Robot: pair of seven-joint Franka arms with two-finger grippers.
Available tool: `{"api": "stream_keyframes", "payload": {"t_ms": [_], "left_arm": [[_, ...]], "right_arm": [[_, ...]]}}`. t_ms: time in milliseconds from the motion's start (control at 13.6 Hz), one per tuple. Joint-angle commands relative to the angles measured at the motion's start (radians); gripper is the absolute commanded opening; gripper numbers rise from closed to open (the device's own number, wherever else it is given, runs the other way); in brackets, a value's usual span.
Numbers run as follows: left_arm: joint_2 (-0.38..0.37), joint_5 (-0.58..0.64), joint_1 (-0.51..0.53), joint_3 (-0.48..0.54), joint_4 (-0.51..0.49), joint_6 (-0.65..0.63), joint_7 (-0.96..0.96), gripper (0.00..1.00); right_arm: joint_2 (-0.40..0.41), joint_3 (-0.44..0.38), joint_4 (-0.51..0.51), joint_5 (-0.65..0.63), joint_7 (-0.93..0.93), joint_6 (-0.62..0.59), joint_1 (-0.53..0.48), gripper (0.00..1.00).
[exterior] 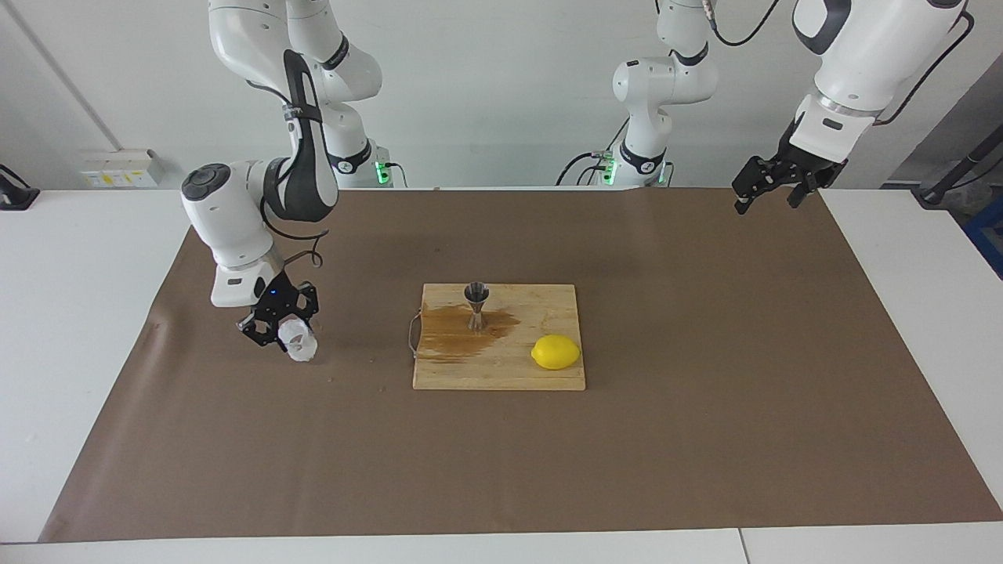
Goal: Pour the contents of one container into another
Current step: 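Lower the white cup onto the table beside the board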
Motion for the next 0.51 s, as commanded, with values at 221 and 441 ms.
{"api": "stream_keyframes", "payload": {"t_ms": [221,441], "left_arm": [[-0.007,-0.009,0.012,-0.005,-0.010,0.001,-0.001,1.00],[-0.008,-0.009,0.012,-0.005,-0.010,0.001,-0.001,1.00]], "right_arm": [[-0.030,-0.003,-0.056,0.033,-0.022,0.006,-0.005,0.00],[-0.025,-0.006,-0.054,0.028,-0.013,-0.026,0.001,0.00]]}}
